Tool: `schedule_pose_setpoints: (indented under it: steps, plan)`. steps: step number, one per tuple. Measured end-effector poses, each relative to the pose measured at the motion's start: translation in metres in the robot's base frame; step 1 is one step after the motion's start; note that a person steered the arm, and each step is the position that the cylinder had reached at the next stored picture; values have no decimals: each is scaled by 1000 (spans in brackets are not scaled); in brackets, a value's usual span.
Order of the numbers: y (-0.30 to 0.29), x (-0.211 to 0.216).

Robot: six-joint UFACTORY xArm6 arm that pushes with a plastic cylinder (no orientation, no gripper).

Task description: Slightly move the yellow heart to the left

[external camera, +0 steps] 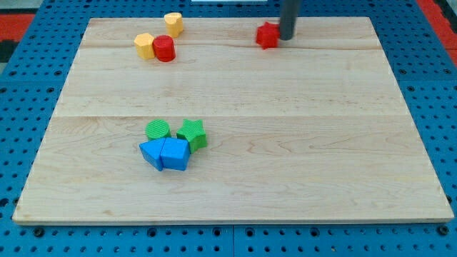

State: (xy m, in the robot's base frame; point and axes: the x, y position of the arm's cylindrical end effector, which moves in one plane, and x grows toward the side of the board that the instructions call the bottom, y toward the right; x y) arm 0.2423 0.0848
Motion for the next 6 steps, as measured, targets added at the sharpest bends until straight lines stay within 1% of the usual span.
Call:
schedule_pose_setpoints:
  steps: [1,2,3,4,5,6]
  plan:
    - [-48,0]
    - [-118,-4]
    - [-137,-8]
    - [-72,-32]
    - [-74,-50]
    - [-94,-50]
